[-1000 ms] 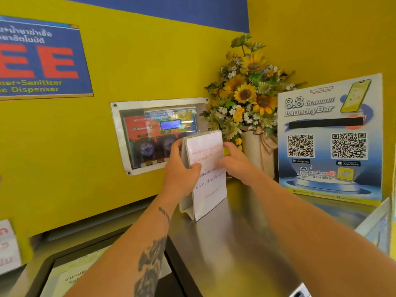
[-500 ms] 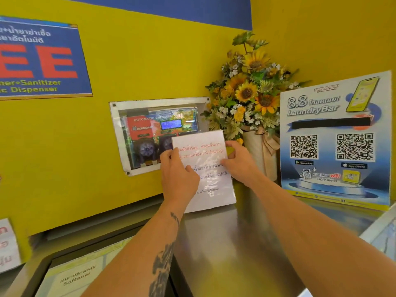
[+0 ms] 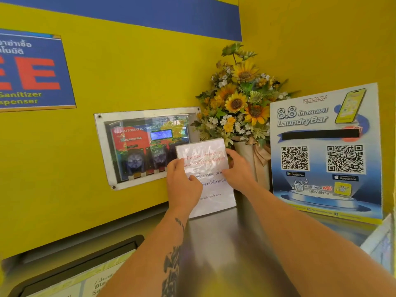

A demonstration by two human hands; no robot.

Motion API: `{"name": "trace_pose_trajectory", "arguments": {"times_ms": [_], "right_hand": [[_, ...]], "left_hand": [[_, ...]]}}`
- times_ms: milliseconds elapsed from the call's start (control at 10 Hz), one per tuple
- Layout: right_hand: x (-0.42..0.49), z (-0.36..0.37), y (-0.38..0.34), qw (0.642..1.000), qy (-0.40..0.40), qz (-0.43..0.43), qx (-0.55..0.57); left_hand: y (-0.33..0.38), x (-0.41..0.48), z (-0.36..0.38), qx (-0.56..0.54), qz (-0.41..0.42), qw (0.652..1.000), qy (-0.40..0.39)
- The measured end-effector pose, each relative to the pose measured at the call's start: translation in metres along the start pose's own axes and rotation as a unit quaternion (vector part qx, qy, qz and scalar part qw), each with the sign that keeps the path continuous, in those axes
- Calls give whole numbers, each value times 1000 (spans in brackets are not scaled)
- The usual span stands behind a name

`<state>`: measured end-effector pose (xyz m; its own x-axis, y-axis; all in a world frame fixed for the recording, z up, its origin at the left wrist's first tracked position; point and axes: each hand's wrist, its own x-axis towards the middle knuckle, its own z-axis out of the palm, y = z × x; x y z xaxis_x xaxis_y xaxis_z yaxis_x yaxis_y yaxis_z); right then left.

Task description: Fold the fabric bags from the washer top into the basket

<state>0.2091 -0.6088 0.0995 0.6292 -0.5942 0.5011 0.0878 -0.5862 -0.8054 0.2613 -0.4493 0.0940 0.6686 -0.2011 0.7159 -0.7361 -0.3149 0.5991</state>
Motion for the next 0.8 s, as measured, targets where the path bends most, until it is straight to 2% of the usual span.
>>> {"name": "trace_pose_trajectory", "arguments": {"times_ms": [400,600,800], "right_hand": [[-6,8,5,999,-34,-25,2],[-12,3,0,999,-26,-28,0],[-31,-14,-3,999,-22,-10,-39]], "left_hand": [[-22,3,16,75,23,996,-32],[-13,-2,2,104,-15,991,-87],[-14,-10,-23,90,14,987,-134]]}}
